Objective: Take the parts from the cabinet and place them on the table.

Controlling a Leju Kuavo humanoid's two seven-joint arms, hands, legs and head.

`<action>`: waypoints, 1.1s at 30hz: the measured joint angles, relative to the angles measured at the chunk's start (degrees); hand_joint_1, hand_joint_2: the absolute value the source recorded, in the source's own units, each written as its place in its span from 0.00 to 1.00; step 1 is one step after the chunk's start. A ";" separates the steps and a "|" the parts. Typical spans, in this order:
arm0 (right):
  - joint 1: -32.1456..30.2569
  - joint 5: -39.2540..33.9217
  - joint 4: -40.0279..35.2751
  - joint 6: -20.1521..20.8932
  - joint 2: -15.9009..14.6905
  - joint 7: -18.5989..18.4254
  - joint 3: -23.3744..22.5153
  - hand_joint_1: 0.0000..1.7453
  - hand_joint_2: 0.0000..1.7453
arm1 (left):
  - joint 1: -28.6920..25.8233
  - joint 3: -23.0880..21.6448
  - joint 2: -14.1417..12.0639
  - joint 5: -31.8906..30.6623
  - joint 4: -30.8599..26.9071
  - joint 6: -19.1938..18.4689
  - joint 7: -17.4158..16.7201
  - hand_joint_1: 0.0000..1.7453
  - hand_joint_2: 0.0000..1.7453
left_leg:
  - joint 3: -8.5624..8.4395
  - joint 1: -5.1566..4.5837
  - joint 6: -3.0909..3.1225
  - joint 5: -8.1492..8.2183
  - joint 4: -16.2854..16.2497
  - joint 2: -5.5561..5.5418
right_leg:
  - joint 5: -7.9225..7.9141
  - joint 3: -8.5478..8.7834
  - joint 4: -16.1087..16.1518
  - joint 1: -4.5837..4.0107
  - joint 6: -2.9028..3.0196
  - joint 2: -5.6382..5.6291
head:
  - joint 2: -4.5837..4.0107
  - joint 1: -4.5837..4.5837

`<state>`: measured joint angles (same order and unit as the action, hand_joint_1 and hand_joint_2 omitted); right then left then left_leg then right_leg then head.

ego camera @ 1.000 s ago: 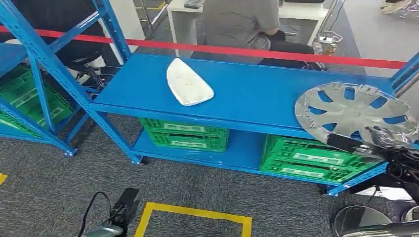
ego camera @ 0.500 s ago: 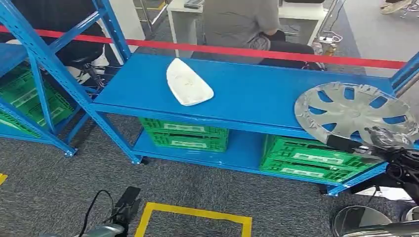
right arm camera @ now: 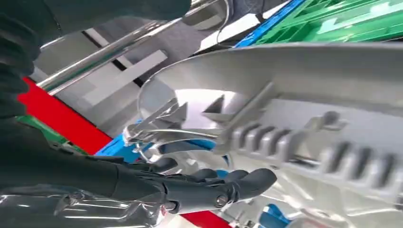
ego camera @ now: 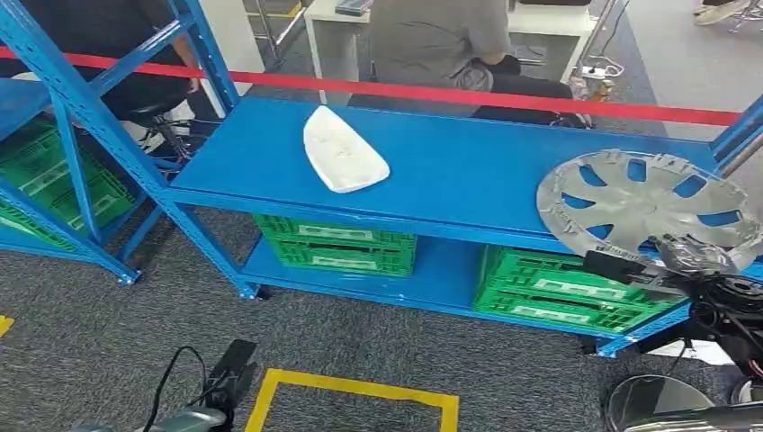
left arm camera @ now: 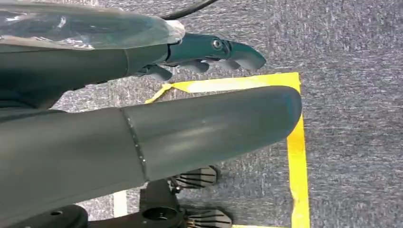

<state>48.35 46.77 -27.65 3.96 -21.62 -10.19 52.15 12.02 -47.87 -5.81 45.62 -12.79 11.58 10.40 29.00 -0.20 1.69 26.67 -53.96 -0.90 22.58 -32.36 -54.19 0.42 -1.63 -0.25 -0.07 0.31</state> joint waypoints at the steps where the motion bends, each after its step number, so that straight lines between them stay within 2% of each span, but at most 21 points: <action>1: 0.00 0.00 0.11 -0.04 0.11 0.00 0.02 0.00 1.00 | -0.02 0.00 0.00 0.02 0.00 0.00 0.02 0.00 0.00 | 0.00 0.00 0.00 0.00 0.00 0.00 | 0.00 0.00 0.00 0.00 0.00 0.01 | 0.00 0.00; 16: 0.10 0.11 1.49 -0.26 1.22 0.07 0.39 0.00 1.00 | -0.15 0.00 -0.07 0.20 0.00 0.09 0.24 0.00 0.00 | 0.01 0.00 0.00 0.00 0.00 -0.01 | 0.00 0.00 0.00 0.00 0.00 0.02 | 0.00 0.00; 17: 0.10 0.15 1.57 -0.33 1.27 0.07 0.39 0.92 1.00 | -0.16 0.00 -0.07 0.20 0.00 0.11 0.31 0.00 0.00 | 0.01 0.00 0.00 0.00 0.00 -0.01 | 0.00 0.00 0.00 0.00 0.00 0.02 | 0.00 0.00; 18: 0.10 0.15 1.64 -0.35 1.27 0.07 0.39 1.00 1.00 | -0.16 0.00 -0.09 0.20 0.00 0.13 0.35 0.00 0.00 | 0.01 0.00 0.00 0.00 0.00 -0.01 | 0.00 0.00 0.00 0.00 0.00 0.02 | 0.00 0.00; 33: 0.89 0.59 3.56 -0.87 1.97 -0.33 0.68 1.00 1.00 | -0.54 0.00 -0.31 0.79 0.00 0.42 0.79 0.00 0.00 | 0.01 0.00 0.00 0.00 0.00 -0.05 | 0.00 0.00 0.00 0.00 0.00 0.06 | 0.00 0.00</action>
<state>49.24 47.36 -24.09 3.08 -19.65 -10.51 52.83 11.48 -47.87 -6.12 46.40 -12.79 12.00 11.19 29.01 -0.20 1.69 26.67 -53.96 -0.95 22.59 -32.36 -54.19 0.42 -1.63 -0.20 -0.07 0.31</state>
